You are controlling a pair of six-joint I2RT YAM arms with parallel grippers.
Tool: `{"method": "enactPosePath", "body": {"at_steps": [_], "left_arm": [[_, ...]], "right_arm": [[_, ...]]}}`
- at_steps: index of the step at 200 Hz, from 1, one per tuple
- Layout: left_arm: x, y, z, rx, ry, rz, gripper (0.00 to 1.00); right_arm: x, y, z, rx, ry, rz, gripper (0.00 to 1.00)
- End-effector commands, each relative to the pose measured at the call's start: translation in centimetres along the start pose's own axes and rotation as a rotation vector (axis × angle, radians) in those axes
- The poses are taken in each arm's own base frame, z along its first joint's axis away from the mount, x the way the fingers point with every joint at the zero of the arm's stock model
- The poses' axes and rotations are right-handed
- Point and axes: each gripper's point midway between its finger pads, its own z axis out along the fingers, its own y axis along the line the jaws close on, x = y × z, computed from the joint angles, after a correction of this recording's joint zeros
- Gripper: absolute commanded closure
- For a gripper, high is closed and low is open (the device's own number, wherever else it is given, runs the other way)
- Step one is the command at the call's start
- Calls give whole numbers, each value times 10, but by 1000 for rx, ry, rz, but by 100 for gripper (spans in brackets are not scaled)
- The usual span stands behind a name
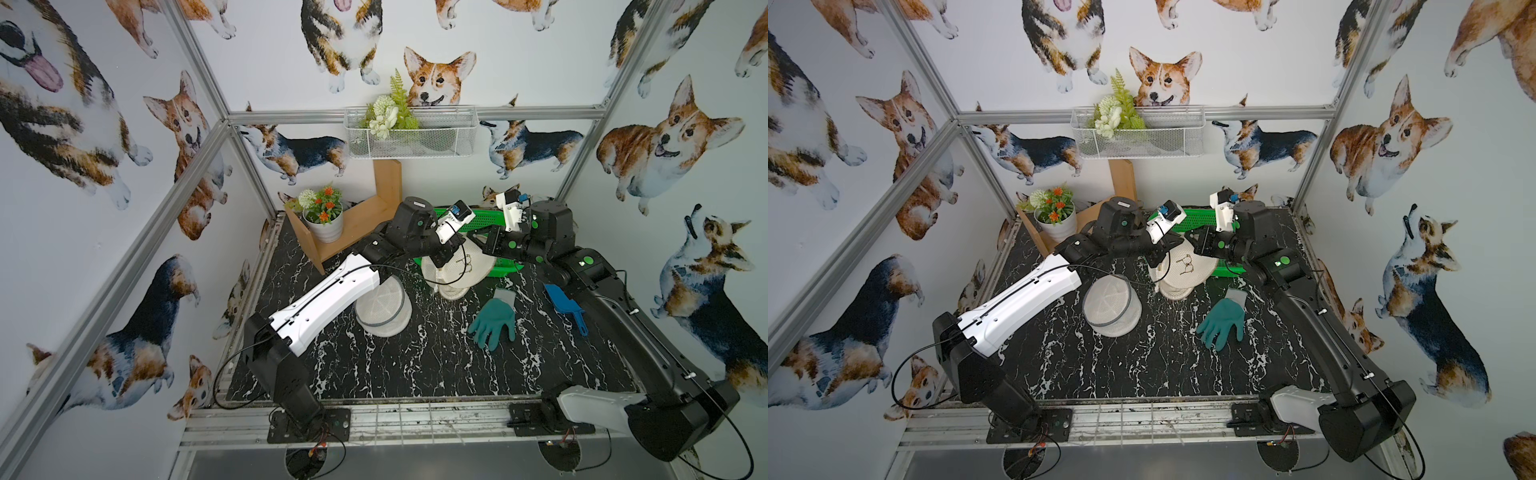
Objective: Turn the laundry bag inside out
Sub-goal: Zip the zipper on the laundry bag.
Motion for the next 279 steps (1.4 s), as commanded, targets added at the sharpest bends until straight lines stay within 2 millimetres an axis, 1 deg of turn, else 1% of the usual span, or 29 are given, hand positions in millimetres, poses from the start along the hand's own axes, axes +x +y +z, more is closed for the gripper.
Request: {"method": "enactPosePath", "body": {"at_steps": [1, 11, 20, 33, 44, 59, 68, 78, 83, 91, 107, 114, 128, 142, 149, 159, 184, 199, 216, 242, 262, 279], "left_arm": [[2, 3, -1, -19, 17, 13, 100], [1, 4, -2, -25, 11, 15, 100], [-1, 4, -4, -31, 0, 19, 100], [-5, 6, -9, -49, -27, 20, 100], [-9, 9, -15, -79, -62, 12, 100], [-16, 16, -25, -143, -129, -12, 100], [-20, 20, -32, -176, -176, -40, 100], [-24, 24, -38, -204, -230, -75, 100], [-25, 24, -40, -206, -250, -90, 100], [-25, 23, -40, -197, -267, -111, 100], [-19, 15, -32, -140, -245, -131, 100], [-15, 11, -28, -120, -226, -134, 91], [-7, 10, -23, -112, -186, -128, 65], [-3, 14, -22, -135, -155, -104, 46], [0, 16, -21, -150, -130, -90, 39], [2, 16, -19, -150, -92, -58, 35], [-2, 10, -16, -140, -52, 22, 31], [-7, 6, -14, -115, -54, 41, 31], [-10, -1, -10, -73, -56, 52, 30], [-8, -1, -4, -61, -36, 67, 35], [-6, 1, -5, -75, -19, 75, 41], [-3, 3, -6, -87, -7, 87, 43]], "right_arm": [[-11, 10, -3, -27, -38, -32, 100], [-15, 4, -5, 7, -61, -19, 100], [-21, -7, -8, 62, -93, 10, 100], [-29, -32, -17, 150, -142, 93, 100], [-30, -54, -24, 192, -170, 181, 100], [-24, -83, -33, 228, -184, 300, 100], [-19, -95, -36, 241, -182, 349, 100], [-12, -105, -35, 249, -169, 387, 100], [-10, -106, -34, 245, -164, 394, 100], [-10, -104, -33, 228, -160, 398, 100], [-16, -94, -31, 174, -167, 393, 100], [-20, -88, -31, 147, -172, 383, 100], [-27, -76, -32, 99, -182, 348, 100], [-31, -65, -32, 68, -177, 299, 100], [-31, -60, -31, 59, -167, 272, 100], [-31, -54, -28, 56, -149, 237, 100], [-25, -42, -19, 63, -94, 156, 100], [-21, -38, -13, 64, -62, 130, 100], [-19, -29, -8, 46, -35, 95, 100], [-14, -17, -1, 11, 2, 52, 100], [-13, -12, -2, 9, 13, 4, 100], [-13, -6, -3, -3, 17, -42, 100]]}}
